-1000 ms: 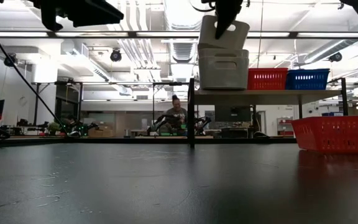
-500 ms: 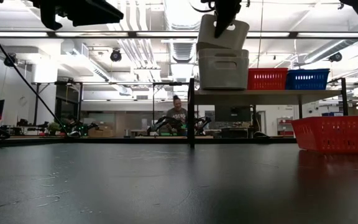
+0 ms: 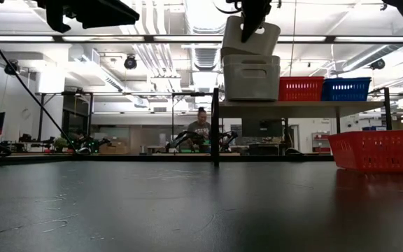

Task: Stack baskets on shelf by color
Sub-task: Stack the gray bin on top of the gray bins on the shelf

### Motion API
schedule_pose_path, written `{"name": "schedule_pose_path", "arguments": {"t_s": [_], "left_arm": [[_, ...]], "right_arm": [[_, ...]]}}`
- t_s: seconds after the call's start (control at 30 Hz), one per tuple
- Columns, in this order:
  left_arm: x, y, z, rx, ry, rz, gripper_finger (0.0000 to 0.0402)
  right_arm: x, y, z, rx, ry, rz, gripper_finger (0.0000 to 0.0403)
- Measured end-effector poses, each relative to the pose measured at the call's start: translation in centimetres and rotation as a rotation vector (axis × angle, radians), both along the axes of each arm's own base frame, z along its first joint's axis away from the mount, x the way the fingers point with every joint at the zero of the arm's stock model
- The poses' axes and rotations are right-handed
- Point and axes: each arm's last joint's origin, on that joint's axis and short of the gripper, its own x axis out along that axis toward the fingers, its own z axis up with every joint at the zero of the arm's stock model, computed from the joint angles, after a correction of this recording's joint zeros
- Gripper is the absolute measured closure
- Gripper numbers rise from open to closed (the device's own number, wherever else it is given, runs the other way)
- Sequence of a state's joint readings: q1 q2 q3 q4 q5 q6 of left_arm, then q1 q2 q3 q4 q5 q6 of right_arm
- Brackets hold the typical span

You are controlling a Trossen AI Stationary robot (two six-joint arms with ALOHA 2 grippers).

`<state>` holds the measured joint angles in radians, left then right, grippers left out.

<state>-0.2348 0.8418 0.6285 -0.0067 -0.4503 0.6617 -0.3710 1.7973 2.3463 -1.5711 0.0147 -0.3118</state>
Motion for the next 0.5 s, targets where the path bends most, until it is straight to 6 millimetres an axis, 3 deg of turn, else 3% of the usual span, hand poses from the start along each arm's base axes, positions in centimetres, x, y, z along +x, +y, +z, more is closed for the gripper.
{"name": "schedule_pose_path", "arguments": {"t_s": [0.5], "left_arm": [[0.01, 0.0, -0.01, 0.0, 0.0, 0.0, 0.0309]], "right_arm": [[0.22, -0.03, -0.7, 0.011, 0.026, 0.052, 0.0394]]}}
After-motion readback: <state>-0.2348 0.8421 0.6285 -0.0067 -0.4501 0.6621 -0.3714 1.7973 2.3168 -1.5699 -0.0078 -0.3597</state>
